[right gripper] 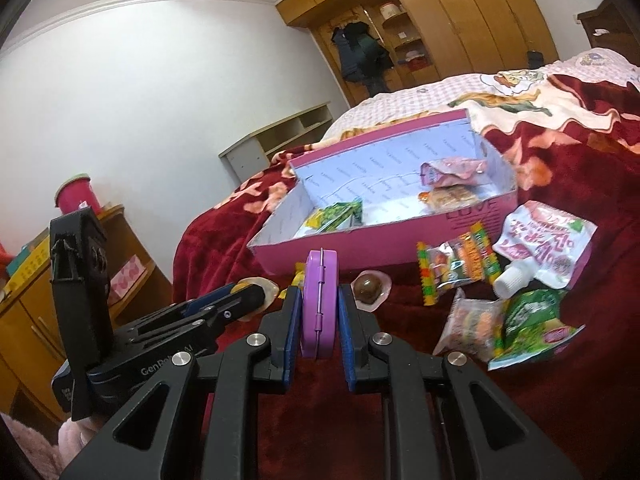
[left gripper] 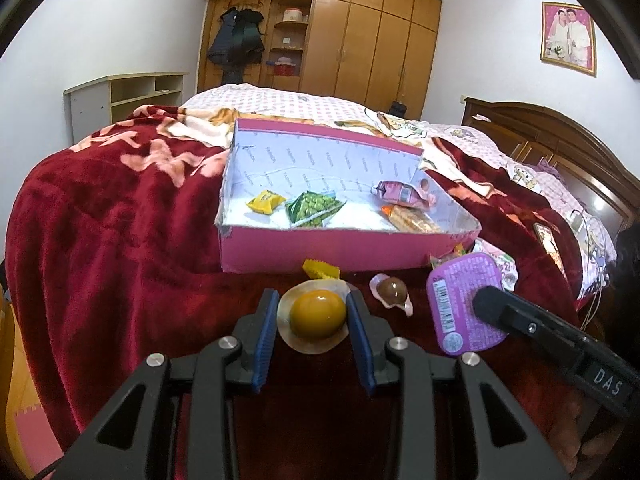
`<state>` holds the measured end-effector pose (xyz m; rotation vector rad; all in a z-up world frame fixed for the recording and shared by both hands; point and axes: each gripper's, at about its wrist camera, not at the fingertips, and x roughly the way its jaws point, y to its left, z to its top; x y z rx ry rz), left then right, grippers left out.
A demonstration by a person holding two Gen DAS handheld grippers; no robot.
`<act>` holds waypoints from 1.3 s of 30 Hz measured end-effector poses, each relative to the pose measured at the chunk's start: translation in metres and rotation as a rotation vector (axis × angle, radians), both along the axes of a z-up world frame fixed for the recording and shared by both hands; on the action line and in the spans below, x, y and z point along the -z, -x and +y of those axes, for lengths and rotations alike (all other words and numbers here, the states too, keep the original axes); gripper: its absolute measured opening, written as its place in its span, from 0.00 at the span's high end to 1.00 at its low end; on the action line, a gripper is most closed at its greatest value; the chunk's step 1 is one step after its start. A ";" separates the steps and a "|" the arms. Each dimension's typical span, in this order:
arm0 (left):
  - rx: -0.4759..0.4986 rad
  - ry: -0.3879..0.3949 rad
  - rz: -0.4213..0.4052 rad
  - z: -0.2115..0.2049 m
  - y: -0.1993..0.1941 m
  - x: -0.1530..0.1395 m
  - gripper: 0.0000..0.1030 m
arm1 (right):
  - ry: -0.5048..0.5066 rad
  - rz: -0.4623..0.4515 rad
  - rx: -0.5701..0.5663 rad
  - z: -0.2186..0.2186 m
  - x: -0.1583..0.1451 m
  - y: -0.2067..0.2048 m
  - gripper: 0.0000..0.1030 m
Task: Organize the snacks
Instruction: 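Drop the egg yolk in the box with left tool while right tool holds tin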
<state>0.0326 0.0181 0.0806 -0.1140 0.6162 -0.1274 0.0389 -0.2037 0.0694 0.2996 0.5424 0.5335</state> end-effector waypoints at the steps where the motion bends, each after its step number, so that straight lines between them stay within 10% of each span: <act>1: 0.003 0.000 -0.001 0.000 -0.002 -0.002 0.65 | -0.002 -0.001 0.003 -0.002 -0.001 -0.001 0.81; 21: -0.017 -0.037 -0.066 0.001 -0.070 -0.032 0.65 | -0.013 -0.019 0.052 -0.025 -0.016 -0.022 0.81; 39: -0.044 -0.063 0.026 0.003 -0.126 -0.002 0.65 | -0.020 -0.039 0.076 -0.037 -0.031 -0.043 0.81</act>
